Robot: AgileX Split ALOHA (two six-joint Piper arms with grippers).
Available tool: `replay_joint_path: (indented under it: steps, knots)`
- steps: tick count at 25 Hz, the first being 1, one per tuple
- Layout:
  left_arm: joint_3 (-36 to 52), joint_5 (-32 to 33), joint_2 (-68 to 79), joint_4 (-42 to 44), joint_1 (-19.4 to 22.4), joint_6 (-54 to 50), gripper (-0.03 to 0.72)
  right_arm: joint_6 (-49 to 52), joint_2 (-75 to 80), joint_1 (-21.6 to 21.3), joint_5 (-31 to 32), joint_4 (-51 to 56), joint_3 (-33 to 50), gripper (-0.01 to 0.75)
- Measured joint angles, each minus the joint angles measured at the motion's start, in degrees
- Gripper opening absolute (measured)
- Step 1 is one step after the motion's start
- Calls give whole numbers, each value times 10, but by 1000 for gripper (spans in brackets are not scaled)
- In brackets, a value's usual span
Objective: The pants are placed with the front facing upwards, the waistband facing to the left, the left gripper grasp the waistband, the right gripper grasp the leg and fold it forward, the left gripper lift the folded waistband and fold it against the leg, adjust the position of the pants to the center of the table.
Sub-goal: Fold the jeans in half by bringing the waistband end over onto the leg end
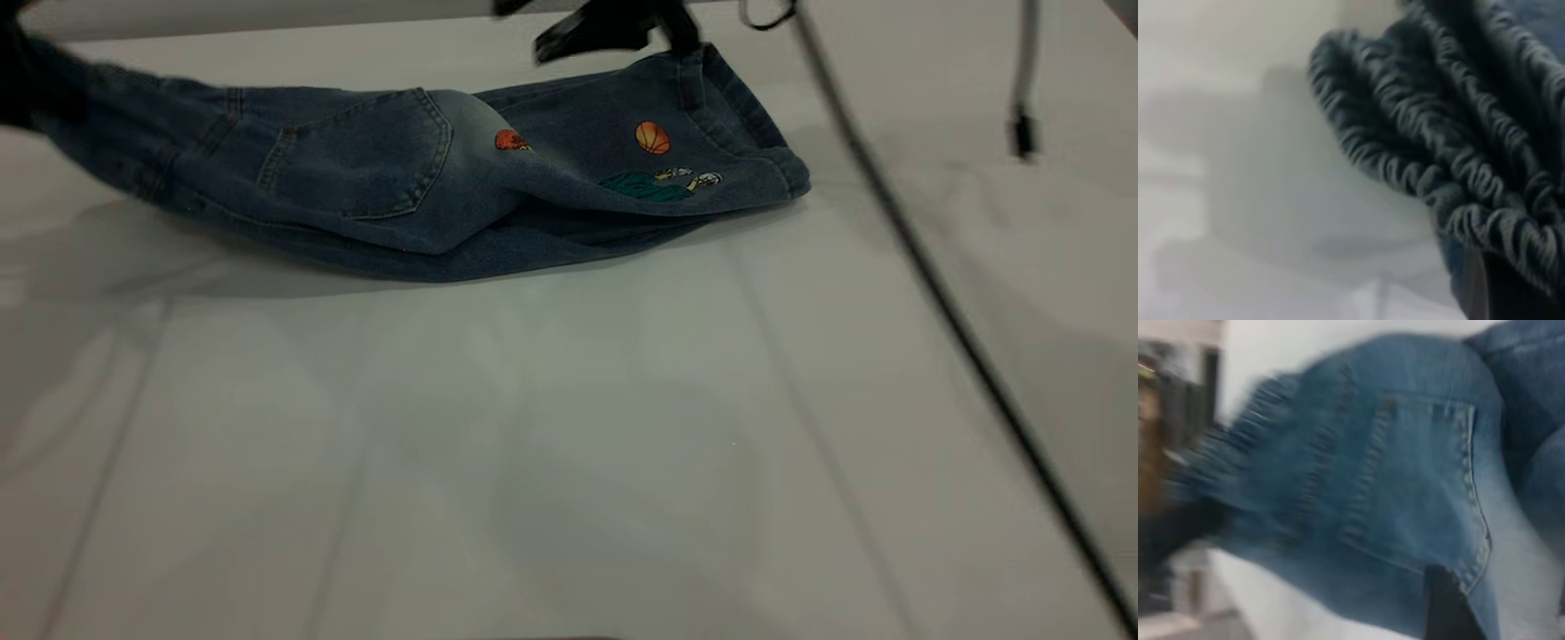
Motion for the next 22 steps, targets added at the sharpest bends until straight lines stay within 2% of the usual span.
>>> replay_joint_path:
  steps: [4, 15, 19, 22]
  knots:
    - [0, -9, -48, 1, -47, 32, 87, 17, 15, 36, -31, -50, -3, 296]
    - [-20, -35, -111, 1, -189, 49, 87, 28, 71, 91, -48, -57, -11, 296]
    - [-59, -28, -111, 1, -203, 66, 87, 27, 64, 81, -35, -77, -11, 296]
    - [-76, -27, -111, 2, -203, 74, 87, 27, 46, 48, -25, -118, -11, 296]
